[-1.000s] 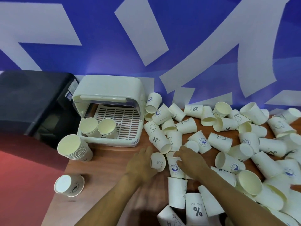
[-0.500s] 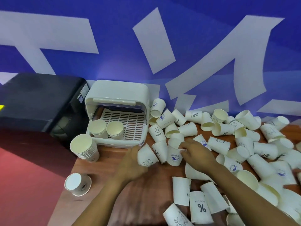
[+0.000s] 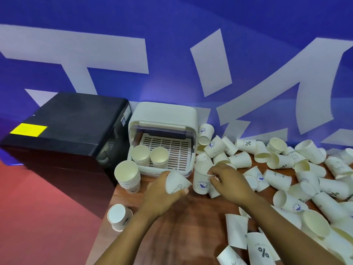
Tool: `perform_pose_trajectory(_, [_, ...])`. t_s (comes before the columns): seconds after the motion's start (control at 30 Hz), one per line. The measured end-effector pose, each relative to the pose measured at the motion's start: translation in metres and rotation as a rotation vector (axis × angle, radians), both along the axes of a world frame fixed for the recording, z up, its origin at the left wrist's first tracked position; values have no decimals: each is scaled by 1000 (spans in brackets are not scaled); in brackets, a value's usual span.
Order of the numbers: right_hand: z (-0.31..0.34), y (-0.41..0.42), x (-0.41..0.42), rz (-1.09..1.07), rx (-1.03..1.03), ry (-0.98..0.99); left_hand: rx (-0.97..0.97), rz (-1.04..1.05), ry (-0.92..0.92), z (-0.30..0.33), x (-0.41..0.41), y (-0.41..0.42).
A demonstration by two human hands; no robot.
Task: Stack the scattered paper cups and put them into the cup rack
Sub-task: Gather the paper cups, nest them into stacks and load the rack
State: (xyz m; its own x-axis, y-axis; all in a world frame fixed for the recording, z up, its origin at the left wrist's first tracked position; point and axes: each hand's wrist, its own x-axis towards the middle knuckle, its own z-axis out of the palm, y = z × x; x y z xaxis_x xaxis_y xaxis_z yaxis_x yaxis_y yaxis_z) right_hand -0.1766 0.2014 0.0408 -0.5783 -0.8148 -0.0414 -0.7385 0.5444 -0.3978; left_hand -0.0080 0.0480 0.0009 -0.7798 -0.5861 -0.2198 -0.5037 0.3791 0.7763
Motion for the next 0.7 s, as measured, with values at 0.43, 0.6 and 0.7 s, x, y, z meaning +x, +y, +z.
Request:
perform_pose_trajectory(0.43, [9,-68,28,9,-26,45,-97,-30,161,67,22,-100])
perform_pose_trajectory(0.6, [6,-97,31,4,-6,8,-196,-11,151,73,14,-134])
perform_pose_trajectory(0.7, [4,-114,33,-7,34,58,-243,14,66,63,5,-150])
